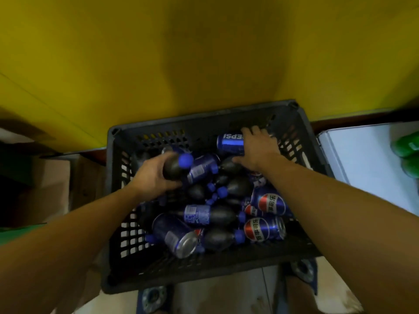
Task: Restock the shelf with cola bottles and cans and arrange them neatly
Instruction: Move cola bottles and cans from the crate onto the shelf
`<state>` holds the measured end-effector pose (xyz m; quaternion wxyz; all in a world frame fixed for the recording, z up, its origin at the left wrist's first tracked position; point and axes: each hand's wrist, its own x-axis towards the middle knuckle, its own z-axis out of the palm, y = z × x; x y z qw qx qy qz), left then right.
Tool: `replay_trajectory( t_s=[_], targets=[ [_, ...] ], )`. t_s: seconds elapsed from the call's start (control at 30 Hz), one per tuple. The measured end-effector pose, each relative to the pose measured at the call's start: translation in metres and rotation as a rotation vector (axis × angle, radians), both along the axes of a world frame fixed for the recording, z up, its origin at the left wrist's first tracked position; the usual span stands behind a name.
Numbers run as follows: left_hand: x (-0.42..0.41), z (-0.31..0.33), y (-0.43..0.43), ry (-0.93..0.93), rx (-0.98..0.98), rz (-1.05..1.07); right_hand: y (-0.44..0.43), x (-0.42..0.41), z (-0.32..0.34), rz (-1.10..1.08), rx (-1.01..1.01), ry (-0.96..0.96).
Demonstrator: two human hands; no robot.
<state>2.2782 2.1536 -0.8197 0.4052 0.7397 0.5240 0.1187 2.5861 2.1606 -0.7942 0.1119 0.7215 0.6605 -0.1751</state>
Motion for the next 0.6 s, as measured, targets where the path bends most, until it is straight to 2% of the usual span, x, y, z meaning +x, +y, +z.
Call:
replay_trajectory(
  t_s=[0.1, 0.23, 0.33, 0.47, 0.6],
  targets=[
    [0.007, 0.024, 0.0, -0.193, -0.11, 0.201, 0.011, -0.019, 0.011, -0.006, -0.076, -0.104],
    [0.028, 0.078, -0.001, -0.365, -0.117, 0.288, 0.001, -0.036, 0.028, 0.043, -0.068, -0.148],
    [0.037, 0.129, -0.006, -0.485, -0.091, 0.288, -0.023, -0.032, 0.055, 0.1, 0.026, -0.18],
    [0.052, 0.199, -0.028, -0.676, -0.067, 0.253, -0.053, -0.006, 0.133, 0.13, 0.142, -0.22],
    [0.085, 0.274, -0.073, -0.76, 0.067, 0.136, -0.103, 0.029, 0.227, -0.003, 0.345, -0.257]
  ],
)
